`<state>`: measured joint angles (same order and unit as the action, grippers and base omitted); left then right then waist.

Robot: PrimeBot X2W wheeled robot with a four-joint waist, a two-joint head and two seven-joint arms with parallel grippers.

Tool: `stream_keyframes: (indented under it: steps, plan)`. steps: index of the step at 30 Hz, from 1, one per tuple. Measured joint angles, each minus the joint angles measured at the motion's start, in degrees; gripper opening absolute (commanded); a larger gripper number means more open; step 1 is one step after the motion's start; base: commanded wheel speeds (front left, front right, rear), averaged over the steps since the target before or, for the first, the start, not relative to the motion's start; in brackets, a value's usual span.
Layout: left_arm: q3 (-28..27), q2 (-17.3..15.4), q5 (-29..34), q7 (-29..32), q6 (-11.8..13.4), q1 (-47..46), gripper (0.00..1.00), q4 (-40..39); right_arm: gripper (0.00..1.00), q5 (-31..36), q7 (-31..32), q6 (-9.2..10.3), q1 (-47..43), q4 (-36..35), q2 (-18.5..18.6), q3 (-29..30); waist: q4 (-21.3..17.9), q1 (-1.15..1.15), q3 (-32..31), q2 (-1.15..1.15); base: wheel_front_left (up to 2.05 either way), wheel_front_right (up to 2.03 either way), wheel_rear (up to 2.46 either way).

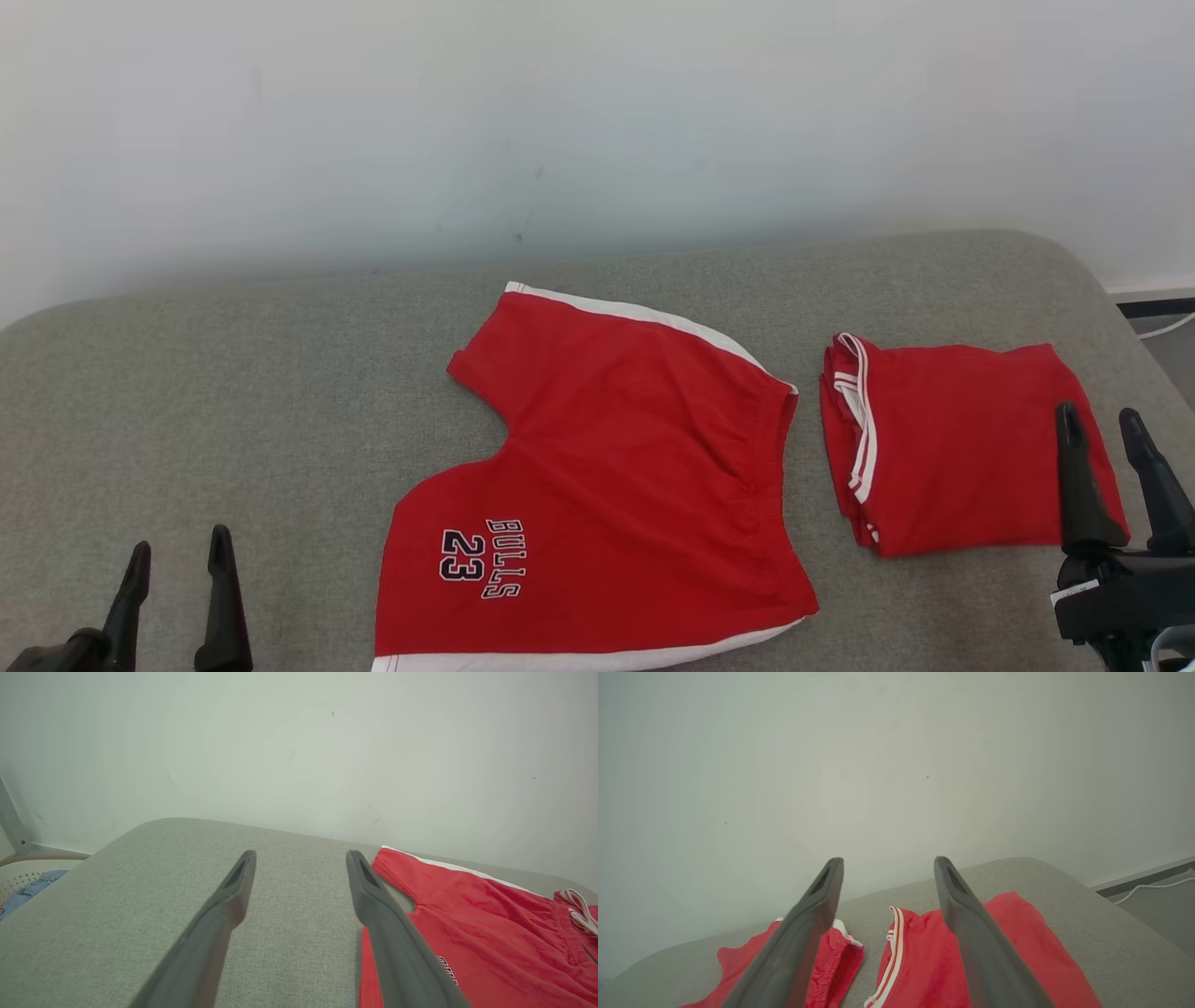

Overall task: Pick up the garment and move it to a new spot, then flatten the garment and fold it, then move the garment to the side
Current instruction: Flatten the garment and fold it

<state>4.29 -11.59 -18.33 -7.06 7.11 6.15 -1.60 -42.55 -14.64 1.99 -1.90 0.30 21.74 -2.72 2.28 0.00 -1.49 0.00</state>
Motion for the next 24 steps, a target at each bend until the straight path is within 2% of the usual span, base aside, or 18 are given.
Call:
stream_keyframes:
  steps: [3,4,5,9,17,24]
  plan:
    - [-0.1,-0.5,1.4,0.6,0.0,-0.4,1.00,0.5,1.00,0.3,0.0,-0.31,0.0,0.5,0.1,-0.1,0.1,0.00,0.1,0.00,0.00,0.00,0.00]
    - [-1.8,0.5,-3.0,2.3,-0.2,-0.9,1.00,0.2,1.00,-0.1,0.0,-2.01,0.0,1.9,0.0,0.0,0.5,0.00,0.0,0.00,0.00,0.00,0.00]
    - [-2.0,1.2,-4.7,2.3,-1.0,-1.0,1.00,-0.1,1.00,-0.1,0.0,-2.09,-0.1,2.0,0.0,0.0,0.6,0.00,0.0,0.00,0.00,0.00,0.00]
    - [-1.8,1.1,-4.5,2.5,-1.1,-1.5,1.00,-0.1,1.00,-0.1,0.0,-2.50,-0.1,2.2,-0.2,0.0,0.7,0.00,-0.1,0.00,0.00,0.00,0.00]
    - [-0.8,-0.3,-0.2,2.6,-1.0,-1.6,1.00,0.3,1.00,0.3,0.0,-2.61,-0.1,2.9,-0.4,0.0,0.7,0.00,-0.2,0.00,0.00,0.00,0.00]
    - [3.1,-2.5,3.8,3.5,-1.6,-2.0,1.00,0.7,1.00,1.0,0.0,-3.10,-0.1,3.1,-0.6,-0.3,0.7,0.00,-0.4,0.00,0.00,0.00,0.00]
